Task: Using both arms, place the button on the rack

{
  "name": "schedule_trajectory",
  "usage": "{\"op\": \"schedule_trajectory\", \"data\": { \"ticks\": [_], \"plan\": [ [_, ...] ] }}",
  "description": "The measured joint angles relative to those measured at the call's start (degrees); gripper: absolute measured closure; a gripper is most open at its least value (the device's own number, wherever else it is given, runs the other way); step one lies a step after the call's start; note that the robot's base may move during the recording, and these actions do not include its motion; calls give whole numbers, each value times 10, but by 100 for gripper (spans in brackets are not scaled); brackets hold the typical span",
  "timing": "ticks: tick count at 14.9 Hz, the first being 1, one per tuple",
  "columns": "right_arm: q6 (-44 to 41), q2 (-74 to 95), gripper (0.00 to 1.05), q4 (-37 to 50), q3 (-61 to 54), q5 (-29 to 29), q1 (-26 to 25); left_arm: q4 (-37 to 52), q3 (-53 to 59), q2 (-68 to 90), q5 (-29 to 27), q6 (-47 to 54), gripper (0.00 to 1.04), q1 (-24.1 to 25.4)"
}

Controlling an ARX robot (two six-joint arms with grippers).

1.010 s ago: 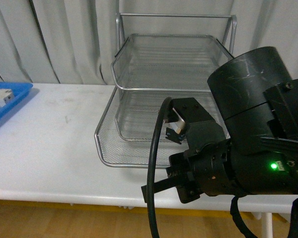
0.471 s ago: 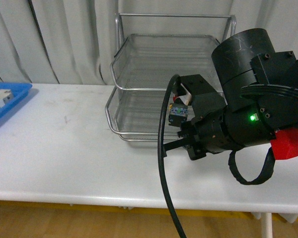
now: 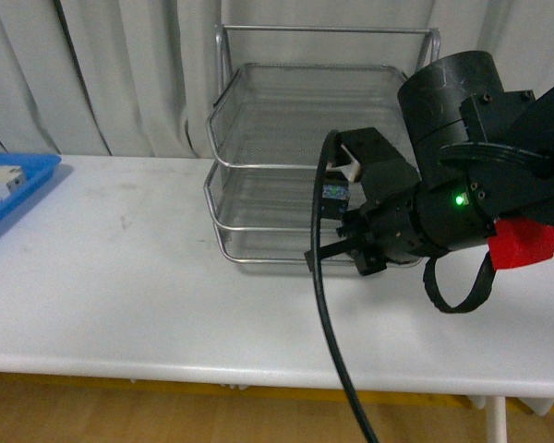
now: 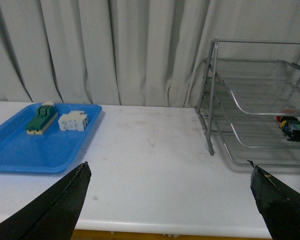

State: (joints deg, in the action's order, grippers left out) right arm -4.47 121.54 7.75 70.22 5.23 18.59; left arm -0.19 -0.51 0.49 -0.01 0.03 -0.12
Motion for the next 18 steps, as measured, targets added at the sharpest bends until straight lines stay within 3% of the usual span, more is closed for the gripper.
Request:
{"op": "schedule_trajectory", "data": {
  "ticks": [5,8,12,15,18],
  "plan": [
    [2,5,103,29,7,-24,-13,0,0,0,0,0,7,0],
    [20,-53,103,45,-86,-2,-10,0,0,0,0,0,7,0],
    [57,-229,103,119,-261,76,-24,0,0,0,0,0,7,0],
    [131,-372,103,126,-372,150,-131,0,0,0,0,0,7,0],
    [157,-450,103,129,-409,168,-263,0,0,0,0,0,7,0]
  ]
}}
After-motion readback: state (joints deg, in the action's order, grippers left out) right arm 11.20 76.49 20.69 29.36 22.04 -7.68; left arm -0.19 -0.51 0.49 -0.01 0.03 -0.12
